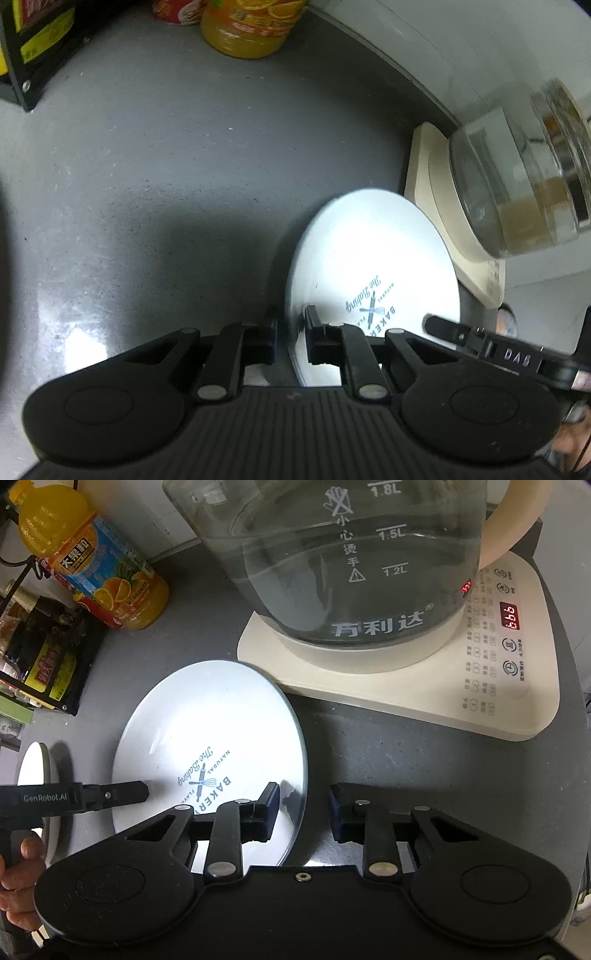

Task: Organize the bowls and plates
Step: 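Grasp the rim of the 'BAKERY' plate with both tools, then carry the 'BAKERY' plate over the plate stack with both tools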

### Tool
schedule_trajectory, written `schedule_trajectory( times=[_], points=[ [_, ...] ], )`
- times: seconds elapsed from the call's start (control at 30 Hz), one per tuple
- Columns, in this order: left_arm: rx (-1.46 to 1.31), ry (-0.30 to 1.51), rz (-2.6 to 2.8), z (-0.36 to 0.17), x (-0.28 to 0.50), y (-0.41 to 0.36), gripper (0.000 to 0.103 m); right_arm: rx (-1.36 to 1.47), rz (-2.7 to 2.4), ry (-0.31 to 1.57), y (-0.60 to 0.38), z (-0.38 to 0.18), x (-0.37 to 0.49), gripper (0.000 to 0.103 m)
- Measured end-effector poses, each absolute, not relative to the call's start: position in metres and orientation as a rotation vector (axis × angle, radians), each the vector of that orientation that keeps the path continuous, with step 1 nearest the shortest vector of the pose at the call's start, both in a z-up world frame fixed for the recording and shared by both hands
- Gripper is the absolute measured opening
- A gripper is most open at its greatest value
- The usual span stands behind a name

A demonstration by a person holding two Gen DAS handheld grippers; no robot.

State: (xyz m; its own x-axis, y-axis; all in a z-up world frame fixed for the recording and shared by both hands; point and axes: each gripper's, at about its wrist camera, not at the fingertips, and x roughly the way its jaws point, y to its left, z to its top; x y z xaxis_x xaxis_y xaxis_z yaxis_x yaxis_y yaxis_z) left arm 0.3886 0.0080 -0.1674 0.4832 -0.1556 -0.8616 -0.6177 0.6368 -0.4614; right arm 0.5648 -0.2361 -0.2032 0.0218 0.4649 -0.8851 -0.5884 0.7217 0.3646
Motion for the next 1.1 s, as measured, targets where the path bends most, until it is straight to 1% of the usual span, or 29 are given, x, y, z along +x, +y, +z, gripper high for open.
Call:
schedule_trajectory(
  times=[0.17, 0.2, 0.23, 0.43, 0.57, 0.87, 1.1],
  points=[
    [-0.923, 1.036, 0.319, -0.172, 0.390, 0.015, 0.013, -0.059, 0.812, 1.340, -0.240, -0.205, 0.567, 0.018],
    [-0.943, 1.031, 0.312, -0.174, 0.389, 0.016, 0.009, -0.046, 0.817, 1.351, -0.240, -0.206, 0.567, 0.016],
    [-0.961, 1.033, 0.308, -0.176, 0.389, 0.017, 0.007, -0.032, 0.816, 1.358, -0.241, -0.207, 0.567, 0.014],
    [-0.961, 1.017, 0.305, -0.174, 0.378, 0.019, 0.006, -0.006, 0.816, 1.344, -0.244, -0.199, 0.560, 0.011],
    [-0.953, 1.010, 0.285, -0.164, 0.374, 0.024, 0.006, 0.013, 0.831, 1.314, -0.247, -0.181, 0.557, 0.008],
    [-0.925, 0.988, 0.235, -0.136, 0.378, 0.036, 0.006, 0.014, 0.812, 1.238, -0.236, -0.145, 0.551, 0.008],
    [-0.905, 0.963, 0.214, -0.111, 0.358, 0.055, 0.006, 0.026, 0.824, 1.193, -0.225, -0.117, 0.532, 0.009]
  ],
)
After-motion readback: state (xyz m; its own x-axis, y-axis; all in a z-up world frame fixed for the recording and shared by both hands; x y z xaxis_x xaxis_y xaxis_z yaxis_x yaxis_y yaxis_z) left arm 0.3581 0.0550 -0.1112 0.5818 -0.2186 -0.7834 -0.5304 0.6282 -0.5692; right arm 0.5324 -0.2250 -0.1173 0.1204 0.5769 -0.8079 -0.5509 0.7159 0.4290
